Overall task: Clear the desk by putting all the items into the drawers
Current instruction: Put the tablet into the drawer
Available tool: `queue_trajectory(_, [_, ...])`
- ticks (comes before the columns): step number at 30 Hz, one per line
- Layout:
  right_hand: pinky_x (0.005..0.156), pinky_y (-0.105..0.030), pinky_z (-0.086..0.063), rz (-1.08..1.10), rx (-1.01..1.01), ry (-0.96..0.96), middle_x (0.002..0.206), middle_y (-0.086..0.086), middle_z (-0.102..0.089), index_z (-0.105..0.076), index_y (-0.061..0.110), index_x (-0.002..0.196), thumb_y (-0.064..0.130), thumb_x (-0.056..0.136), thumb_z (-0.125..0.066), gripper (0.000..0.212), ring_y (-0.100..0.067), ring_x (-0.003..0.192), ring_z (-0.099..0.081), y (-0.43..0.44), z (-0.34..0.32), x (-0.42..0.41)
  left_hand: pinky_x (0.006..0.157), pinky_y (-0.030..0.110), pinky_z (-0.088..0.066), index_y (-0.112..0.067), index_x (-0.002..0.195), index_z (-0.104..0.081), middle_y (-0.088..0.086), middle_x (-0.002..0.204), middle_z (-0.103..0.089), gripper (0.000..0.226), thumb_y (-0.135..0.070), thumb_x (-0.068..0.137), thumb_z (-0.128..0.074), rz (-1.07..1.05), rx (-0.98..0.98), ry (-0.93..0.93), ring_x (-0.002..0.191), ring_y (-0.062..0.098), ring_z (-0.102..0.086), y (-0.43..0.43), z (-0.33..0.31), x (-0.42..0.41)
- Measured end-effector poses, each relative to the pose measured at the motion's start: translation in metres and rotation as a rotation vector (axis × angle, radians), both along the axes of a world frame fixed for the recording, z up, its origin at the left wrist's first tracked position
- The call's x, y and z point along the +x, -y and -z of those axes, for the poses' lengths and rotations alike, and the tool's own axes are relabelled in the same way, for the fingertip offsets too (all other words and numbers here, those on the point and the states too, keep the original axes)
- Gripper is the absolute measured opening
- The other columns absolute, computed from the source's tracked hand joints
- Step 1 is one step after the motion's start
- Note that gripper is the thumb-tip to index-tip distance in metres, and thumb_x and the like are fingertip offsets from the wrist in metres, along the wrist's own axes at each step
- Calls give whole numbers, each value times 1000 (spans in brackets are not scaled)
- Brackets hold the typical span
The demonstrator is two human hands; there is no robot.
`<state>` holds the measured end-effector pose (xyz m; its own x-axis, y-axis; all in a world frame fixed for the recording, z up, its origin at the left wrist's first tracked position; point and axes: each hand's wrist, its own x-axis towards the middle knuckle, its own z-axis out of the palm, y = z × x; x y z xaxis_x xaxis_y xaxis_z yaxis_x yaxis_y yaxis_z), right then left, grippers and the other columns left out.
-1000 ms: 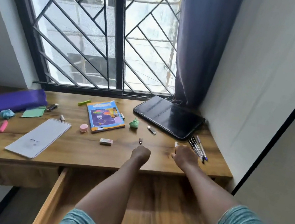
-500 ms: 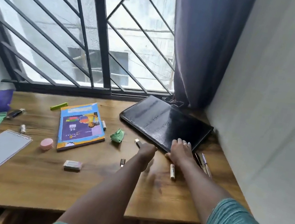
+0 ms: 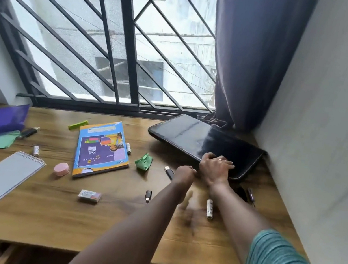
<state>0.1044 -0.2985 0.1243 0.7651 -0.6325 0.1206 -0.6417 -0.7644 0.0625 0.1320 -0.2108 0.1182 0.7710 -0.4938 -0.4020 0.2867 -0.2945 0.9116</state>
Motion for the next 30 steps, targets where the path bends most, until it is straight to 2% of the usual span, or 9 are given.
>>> queue_trajectory(2, [85,-68,-42,1,-85,44,116,-49,-49,-38,-12,130,-12,80,-11,57,-65,109,-47,0,-13,7,51,21,-23,-17,57,-41,-3,54,-38,38,0,91,-44,-11,-21,78,53,14,-30,-3,-6,3])
queue_trajectory(5, [87,-65,-43,33,-65,51,118,-36,-57,-52,-10,124,1,91,-30,41,-55,110,-52,10,-38,18,51,25,-15,10,71,-56,35,61,-36,23,-10,80,-49,-56,-50,138,56,36,-27,-8,-9,7])
queue_trajectory(6, [88,-65,-43,28,-39,60,120,-31,-59,-56,-5,123,4,91,-33,40,-52,111,-53,13,-44,21,51,25,-15,5,71,-62,34,60,-35,23,-13,78,-49,-68,-78,128,57,33,-29,-10,-11,7])
queue_trajectory(9, [90,-59,-47,-17,-1,98,118,-24,-63,-60,3,119,5,92,-34,38,-44,110,-58,17,-59,16,53,24,-21,-8,58,-55,-7,55,-40,22,-19,77,-49,-69,-139,65,55,10,-31,-13,-18,5])
queue_trajectory(13, [84,-43,-52,-74,-64,298,107,-19,-68,-62,4,109,7,94,-32,33,-39,101,-64,26,-79,1,52,25,-15,-22,63,-41,-5,64,-33,17,-20,79,-46,-79,-229,39,56,8,-25,-26,-45,-4])
queue_trajectory(18, [78,-39,-51,-70,-80,377,102,-19,-70,-61,3,103,2,91,-36,28,-38,97,-66,16,-117,-14,54,23,-25,-20,74,-52,-5,68,-44,30,-19,100,-36,-194,-238,-77,59,7,-37,-42,-64,-1])
queue_trajectory(23, [66,-39,-55,-26,-117,490,81,-18,-72,-66,3,89,11,85,-59,11,-39,76,-70,-19,-153,-32,52,24,-22,-14,73,-51,1,69,-51,38,-33,102,-34,-201,-309,-178,56,11,-37,-71,-90,-23])
queue_trajectory(27, [80,-40,-52,9,-4,618,105,-16,-69,-62,11,114,15,91,-50,26,-39,97,-65,-57,-190,-54,51,23,-24,-11,75,-48,3,69,-49,38,-36,102,-36,-233,-369,-259,56,13,-39,-99,-103,-43])
queue_trajectory(30, [85,-40,-49,77,128,748,112,-19,-65,-62,10,115,19,90,-53,29,-40,104,-61,-97,-217,-74,46,22,-24,-12,74,-42,2,63,-37,47,-54,96,-36,-183,-345,-303,52,12,-33,-128,-112,-60])
